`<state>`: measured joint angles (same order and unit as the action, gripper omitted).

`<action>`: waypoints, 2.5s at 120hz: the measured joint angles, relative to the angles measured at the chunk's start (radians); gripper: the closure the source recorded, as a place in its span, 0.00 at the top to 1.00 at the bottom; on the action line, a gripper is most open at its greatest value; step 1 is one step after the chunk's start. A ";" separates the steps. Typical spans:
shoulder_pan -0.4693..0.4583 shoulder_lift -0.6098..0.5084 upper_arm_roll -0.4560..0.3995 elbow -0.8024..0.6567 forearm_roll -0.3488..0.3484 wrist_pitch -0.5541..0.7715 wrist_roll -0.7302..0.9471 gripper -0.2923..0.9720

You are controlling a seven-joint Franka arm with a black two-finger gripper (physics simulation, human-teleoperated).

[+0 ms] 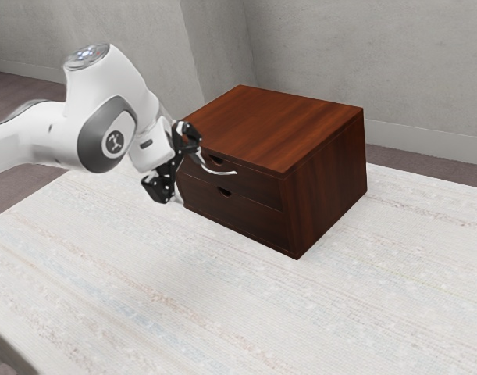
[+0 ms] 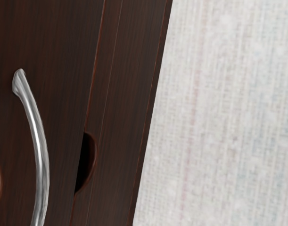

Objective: Pull the drawer handle with one arm to open the drawer

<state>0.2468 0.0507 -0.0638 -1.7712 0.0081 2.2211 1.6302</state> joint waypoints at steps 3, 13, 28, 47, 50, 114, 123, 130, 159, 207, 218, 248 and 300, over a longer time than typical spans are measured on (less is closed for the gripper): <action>-0.003 0.003 0.000 0.002 0.000 0.001 0.001 0.77; -0.017 0.013 -0.001 0.009 -0.001 0.003 0.005 0.77; -0.031 0.033 -0.001 0.028 -0.002 0.005 0.010 0.77; -0.006 0.042 -0.001 0.034 -0.001 0.006 0.014 0.77; -0.005 0.042 -0.001 0.034 -0.001 0.007 0.015 0.77; -0.007 0.081 -0.001 0.044 0.001 0.017 0.019 0.77; -0.007 0.080 -0.001 0.043 0.001 0.017 0.018 0.77; -0.007 0.079 -0.001 0.041 0.001 0.017 0.018 0.77; -0.007 0.068 -0.001 0.034 0.000 0.017 0.009 0.59; -0.005 -0.008 0.001 -0.039 -0.002 0.018 -0.008 0.45; -0.004 -0.018 0.001 -0.051 -0.002 0.018 -0.013 0.40; 0.004 -0.082 0.003 -0.119 -0.002 0.025 -0.026 0.31; -0.007 -0.164 0.025 -0.217 0.011 0.045 -0.046 0.23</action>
<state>0.2395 -0.1131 -0.0385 -1.9879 0.0194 2.2663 1.5844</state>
